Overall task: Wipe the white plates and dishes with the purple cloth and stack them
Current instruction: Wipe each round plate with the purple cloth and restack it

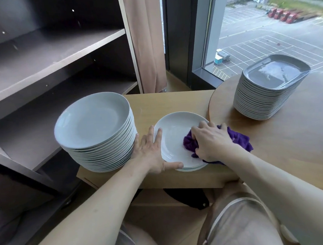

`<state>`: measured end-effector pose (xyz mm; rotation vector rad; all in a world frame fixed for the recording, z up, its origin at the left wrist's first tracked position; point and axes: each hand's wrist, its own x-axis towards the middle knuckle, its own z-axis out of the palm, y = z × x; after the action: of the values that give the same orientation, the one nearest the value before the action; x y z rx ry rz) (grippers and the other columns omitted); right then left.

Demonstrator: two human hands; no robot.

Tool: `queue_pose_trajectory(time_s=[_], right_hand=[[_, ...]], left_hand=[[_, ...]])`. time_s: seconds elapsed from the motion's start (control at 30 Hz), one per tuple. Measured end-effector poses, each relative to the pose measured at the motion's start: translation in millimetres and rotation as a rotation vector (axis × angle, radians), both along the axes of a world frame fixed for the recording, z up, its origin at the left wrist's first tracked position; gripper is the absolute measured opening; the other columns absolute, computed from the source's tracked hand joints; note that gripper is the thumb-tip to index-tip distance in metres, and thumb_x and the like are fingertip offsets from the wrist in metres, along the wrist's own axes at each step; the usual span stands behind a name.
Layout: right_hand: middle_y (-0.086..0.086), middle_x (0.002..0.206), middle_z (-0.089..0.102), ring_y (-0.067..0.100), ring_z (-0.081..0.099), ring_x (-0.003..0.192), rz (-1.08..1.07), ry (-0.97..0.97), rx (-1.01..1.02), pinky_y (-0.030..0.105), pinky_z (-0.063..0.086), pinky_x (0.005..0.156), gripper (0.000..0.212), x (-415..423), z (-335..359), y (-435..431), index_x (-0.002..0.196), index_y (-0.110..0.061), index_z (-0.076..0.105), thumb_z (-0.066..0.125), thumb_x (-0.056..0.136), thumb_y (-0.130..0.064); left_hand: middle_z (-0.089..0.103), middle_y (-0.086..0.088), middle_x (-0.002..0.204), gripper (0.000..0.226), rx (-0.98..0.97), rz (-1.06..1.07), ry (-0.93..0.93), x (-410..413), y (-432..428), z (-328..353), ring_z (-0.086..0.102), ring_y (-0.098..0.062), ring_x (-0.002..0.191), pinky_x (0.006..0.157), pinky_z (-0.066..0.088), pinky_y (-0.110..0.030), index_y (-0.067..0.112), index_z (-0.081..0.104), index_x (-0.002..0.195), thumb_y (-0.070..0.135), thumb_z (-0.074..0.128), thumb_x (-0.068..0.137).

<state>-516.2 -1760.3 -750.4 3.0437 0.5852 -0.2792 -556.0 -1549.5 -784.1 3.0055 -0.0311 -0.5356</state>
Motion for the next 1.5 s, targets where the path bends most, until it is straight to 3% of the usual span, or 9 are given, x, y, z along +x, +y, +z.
queue_pose_trajectory(time_s=[0.17,0.33,0.53,0.83,1.0,1.1,1.2,1.3,1.5], right_hand=[[0.009,0.133,0.049,0.037,0.046,0.123,-0.132,-0.076,-0.068,0.051,0.037,0.098,0.061,-6.2,-10.5,22.7,0.135,-0.019,0.043,0.067,0.084,-0.042],[0.007,0.124,0.053,0.037,0.049,0.119,-0.146,0.002,-0.018,0.049,0.037,0.093,0.054,-13.0,-6.9,26.4,0.125,-0.020,0.045,0.068,0.083,-0.044],[-0.002,0.094,0.050,0.027,0.051,0.095,-0.105,0.024,0.168,0.043,0.036,0.089,0.029,-33.8,4.5,20.4,0.093,-0.021,0.044,0.066,0.082,-0.038],[-0.006,0.101,0.059,0.022,0.052,0.097,-0.137,-0.101,0.366,0.042,0.042,0.090,0.025,-67.8,3.1,7.6,0.107,-0.026,0.055,0.061,0.089,-0.042],[-0.006,0.141,0.050,0.028,0.044,0.131,-0.138,0.068,0.372,0.051,0.040,0.107,0.063,-74.4,4.3,-5.2,0.148,-0.039,0.044,0.061,0.090,-0.058],[-0.005,0.142,0.048,0.031,0.043,0.131,-0.158,0.042,0.362,0.053,0.041,0.106,0.063,-80.6,0.1,-5.9,0.147,-0.040,0.043,0.061,0.090,-0.057],[-0.003,0.133,0.052,0.031,0.048,0.120,-0.156,-0.010,0.385,0.049,0.044,0.098,0.052,-83.6,-0.4,-2.1,0.138,-0.036,0.051,0.064,0.090,-0.051],[-0.001,0.124,0.054,0.029,0.051,0.113,-0.141,-0.015,0.420,0.047,0.046,0.091,0.049,-85.8,0.9,1.3,0.134,-0.033,0.055,0.068,0.088,-0.047],[-0.002,0.117,0.056,0.029,0.051,0.107,-0.160,0.009,0.488,0.046,0.048,0.091,0.048,-85.9,7.3,-8.0,0.130,-0.033,0.060,0.072,0.085,-0.044]], left_hand=[[-0.032,-0.004,0.166,0.147,-0.001,0.008,-0.009,0.0,0.7,-1.1,-0.012,-0.027,0.158,0.120,-0.022,-0.050,0.027,-0.026,0.159,0.106,0.039,0.052],[-0.029,-0.003,0.167,0.146,0.003,0.009,-0.027,-0.4,0.1,-1.7,-0.009,-0.026,0.158,0.121,-0.019,-0.050,0.027,-0.024,0.159,0.104,0.042,0.054],[-0.031,-0.003,0.166,0.150,-0.014,0.015,-0.033,-1.6,0.6,-2.8,-0.014,-0.027,0.157,0.123,-0.018,-0.051,0.027,-0.023,0.160,0.108,0.031,0.045],[-0.025,-0.004,0.168,0.141,-0.060,0.015,-0.076,-4.4,-1.2,4.2,-0.010,-0.026,0.157,0.122,-0.015,-0.051,0.027,-0.010,0.162,0.100,0.053,0.059],[-0.003,-0.006,0.169,0.105,-0.005,-0.181,-0.277,-16.4,-6.9,12.9,-0.008,-0.025,0.156,0.125,-0.010,-0.049,0.023,0.012,0.161,0.082,0.051,0.083],[0.041,-0.007,0.153,0.072,0.057,-0.374,-0.427,-29.9,-11.1,18.7,0.026,-0.024,0.149,0.126,0.008,-0.043,0.017,0.044,0.148,0.067,0.044,0.095],[0.066,-0.002,0.117,0.052,0.166,-0.465,-0.493,-43.1,-20.6,23.3,0.059,-0.022,0.112,0.110,0.034,-0.036,0.016,0.060,0.122,0.058,0.039,0.101],[0.070,-0.001,0.095,0.038,0.219,-0.414,-0.495,-51.9,-30.5,28.1,0.063,-0.022,0.083,0.085,0.044,-0.034,0.016,0.059,0.105,0.050,0.041,0.102],[0.068,-0.004,0.100,0.019,0.302,-0.386,-0.427,-49.0,-51.0,29.3,0.064,-0.025,0.086,0.075,0.037,-0.035,0.014,0.058,0.106,0.030,0.048,0.101]])
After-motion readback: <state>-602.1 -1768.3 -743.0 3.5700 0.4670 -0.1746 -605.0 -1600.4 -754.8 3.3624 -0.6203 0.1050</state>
